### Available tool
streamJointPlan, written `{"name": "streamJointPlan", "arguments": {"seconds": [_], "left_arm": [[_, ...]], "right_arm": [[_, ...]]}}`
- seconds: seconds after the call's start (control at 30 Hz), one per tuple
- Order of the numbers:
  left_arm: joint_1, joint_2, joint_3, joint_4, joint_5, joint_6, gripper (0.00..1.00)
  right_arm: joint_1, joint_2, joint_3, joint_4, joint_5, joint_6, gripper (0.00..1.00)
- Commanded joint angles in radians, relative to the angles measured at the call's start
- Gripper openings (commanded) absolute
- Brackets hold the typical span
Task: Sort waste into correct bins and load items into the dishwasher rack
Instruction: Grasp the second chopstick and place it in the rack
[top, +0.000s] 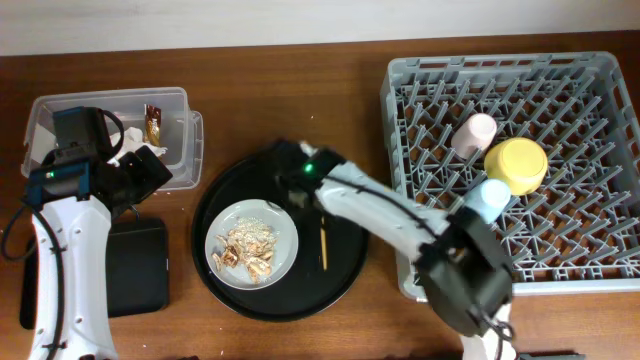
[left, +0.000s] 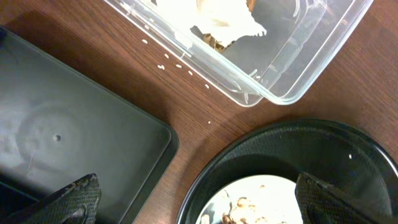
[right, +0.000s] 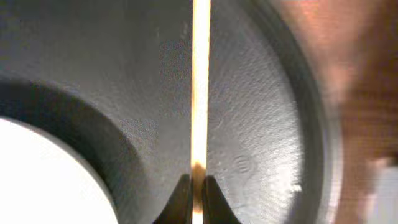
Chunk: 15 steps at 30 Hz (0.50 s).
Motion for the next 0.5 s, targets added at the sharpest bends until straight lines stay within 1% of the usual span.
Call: {"name": "streamJointPlan", "arguments": {"seconds": [0.0, 0.03, 0.07, 0.13, 0.17, 0.2, 0.27, 0.3, 0.33, 0.43, 0.47], "left_arm": [[0.004, -0.004, 0.013, 0.002, -0.005, -0.008, 0.99], [0.004, -0.004, 0.013, 0.002, -0.005, -0.008, 0.99], [0.004, -0.004, 0.013, 0.002, -0.005, -0.008, 0.99], [0.004, -0.004, 0.013, 0.002, -0.005, -0.008, 0.99], [0.004, -0.004, 0.013, 0.002, -0.005, -0.008, 0.99], [0.004, -0.004, 0.013, 0.002, -0.005, -0.008, 0.99], [0.004, -0.004, 0.013, 0.002, -0.005, -0.008, 0.99], [0.004, -0.004, 0.013, 0.002, -0.005, -0.008, 0.99], [0.004, -0.004, 0.013, 0.002, -0.005, -0.008, 0.99], [0.004, -0.004, 0.013, 0.002, -0.005, -0.008, 0.99], [0.004, -0.004, 0.013, 0.002, -0.005, -0.008, 0.99]], "right_arm": [[-0.120, -0.180, 0.119, -0.061, 0.142, -0.164, 0.04], [-0.193, -0.227, 0.125, -0.054, 0.142, -0.275, 0.04], [-0.256, -0.247, 0.125, -0.049, 0.141, -0.348, 0.04], [-0.400, -0.237, 0.124, -0.034, 0.137, -0.445, 0.04], [-0.458, -0.224, 0.123, 0.004, 0.093, -0.539, 0.04], [-0.487, -0.211, 0.123, 0.030, 0.028, -0.595, 0.05], [-0.529, -0.178, 0.123, 0.065, -0.026, -0.593, 0.06], [-0.531, -0.161, 0.123, 0.071, -0.033, -0.593, 0.06], [-0.530, -0.135, 0.122, 0.077, -0.048, -0.593, 0.09], [-0.528, -0.057, 0.122, 0.079, -0.126, -0.593, 0.11], [-0.528, -0.047, 0.122, 0.075, -0.126, -0.593, 0.33]]}}
